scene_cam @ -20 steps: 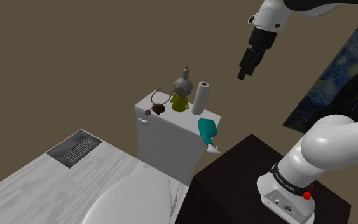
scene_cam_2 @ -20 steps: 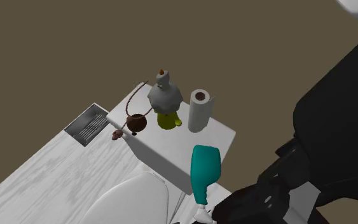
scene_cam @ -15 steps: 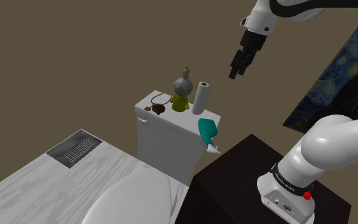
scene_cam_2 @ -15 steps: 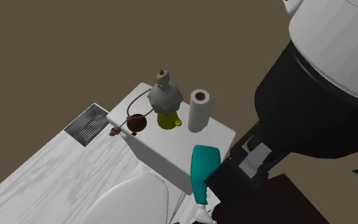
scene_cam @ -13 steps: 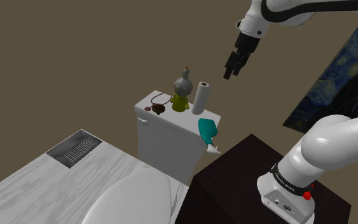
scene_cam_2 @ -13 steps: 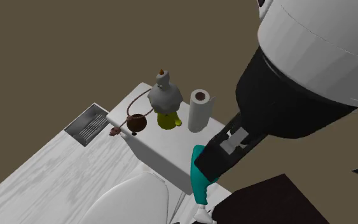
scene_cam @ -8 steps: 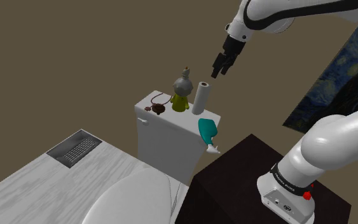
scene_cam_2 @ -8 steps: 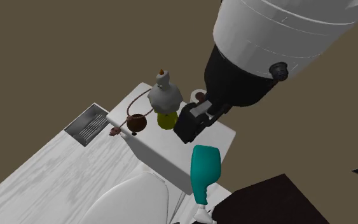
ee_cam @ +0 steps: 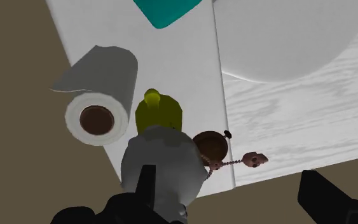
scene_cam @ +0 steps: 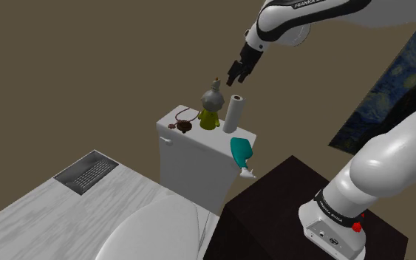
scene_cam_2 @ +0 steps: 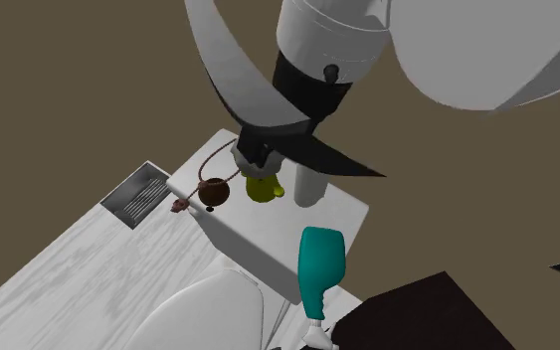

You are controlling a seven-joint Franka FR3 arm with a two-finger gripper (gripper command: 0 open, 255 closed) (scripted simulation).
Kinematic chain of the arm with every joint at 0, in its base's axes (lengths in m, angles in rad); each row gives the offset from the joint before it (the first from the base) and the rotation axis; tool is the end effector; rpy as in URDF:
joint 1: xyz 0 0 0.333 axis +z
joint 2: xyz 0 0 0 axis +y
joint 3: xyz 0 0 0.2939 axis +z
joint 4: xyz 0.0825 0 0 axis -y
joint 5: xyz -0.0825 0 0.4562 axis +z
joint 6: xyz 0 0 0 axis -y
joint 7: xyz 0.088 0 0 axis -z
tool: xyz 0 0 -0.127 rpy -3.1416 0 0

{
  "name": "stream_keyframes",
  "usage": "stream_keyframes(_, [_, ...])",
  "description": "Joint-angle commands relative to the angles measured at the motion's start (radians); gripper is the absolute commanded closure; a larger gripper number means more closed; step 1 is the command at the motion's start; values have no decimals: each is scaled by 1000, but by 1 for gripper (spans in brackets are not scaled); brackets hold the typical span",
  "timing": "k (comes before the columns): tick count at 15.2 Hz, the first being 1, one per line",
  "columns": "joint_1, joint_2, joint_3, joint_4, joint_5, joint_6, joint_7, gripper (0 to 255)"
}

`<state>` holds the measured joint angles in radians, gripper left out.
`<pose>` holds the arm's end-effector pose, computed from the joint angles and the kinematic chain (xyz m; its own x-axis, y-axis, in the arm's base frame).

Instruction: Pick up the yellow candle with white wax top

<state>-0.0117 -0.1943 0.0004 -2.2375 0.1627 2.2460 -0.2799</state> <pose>0.5801 0.0006 0.3970 0.9601 0.1645 0.2263 0.1877 -0.9786 -0.0849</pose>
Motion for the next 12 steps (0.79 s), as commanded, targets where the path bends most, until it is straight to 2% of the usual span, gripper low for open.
stream_keyframes(1, [0,72,-7,51,15,46,-22,0])
stream_keyframes(7, [-2,273,-13,227,69,144,-78,0])
stream_keyframes(12, [-3,303,-10,207,84,196,-95,0])
